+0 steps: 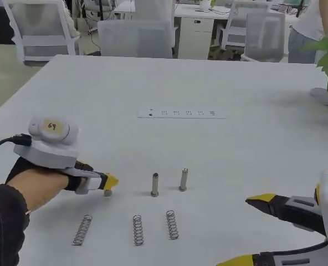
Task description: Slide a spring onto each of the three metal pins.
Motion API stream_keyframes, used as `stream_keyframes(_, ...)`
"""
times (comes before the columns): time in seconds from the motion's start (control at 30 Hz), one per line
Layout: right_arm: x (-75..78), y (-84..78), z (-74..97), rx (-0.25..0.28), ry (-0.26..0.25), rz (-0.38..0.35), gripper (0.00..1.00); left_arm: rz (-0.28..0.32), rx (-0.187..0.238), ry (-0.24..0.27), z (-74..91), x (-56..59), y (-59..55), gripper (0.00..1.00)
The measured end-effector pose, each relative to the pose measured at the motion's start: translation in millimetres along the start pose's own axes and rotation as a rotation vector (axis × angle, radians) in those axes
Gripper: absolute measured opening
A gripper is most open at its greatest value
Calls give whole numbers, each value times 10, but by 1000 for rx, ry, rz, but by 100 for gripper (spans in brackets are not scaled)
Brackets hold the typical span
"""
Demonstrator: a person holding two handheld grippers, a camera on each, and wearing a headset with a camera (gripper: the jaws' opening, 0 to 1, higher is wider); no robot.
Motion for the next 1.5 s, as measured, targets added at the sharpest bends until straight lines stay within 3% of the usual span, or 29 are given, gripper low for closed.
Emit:
stream_keyframes(0.2,13,-6,2,0,-1,-3,80,4,-26,21,-64,3,38,33)
stream_keyframes(0.4,17,-11,-1,2,-3,-5,80,7,-72,37,-112,1,7,30)
stream_keyframes(1.5,50,-29,10,5,-12,-12,81,-42,-162,62,-254,-10,-37,15)
Point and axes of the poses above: the centre of the closed fingertips' face, and the gripper's own axes: z roughly backward along the fingers, x roughly to its right, y roughly out of its top, the point moved 4 cm from there along z, roughly backward along the fingers, and after that the axes turned 11 degrees about -x, right-handed, at the moved point
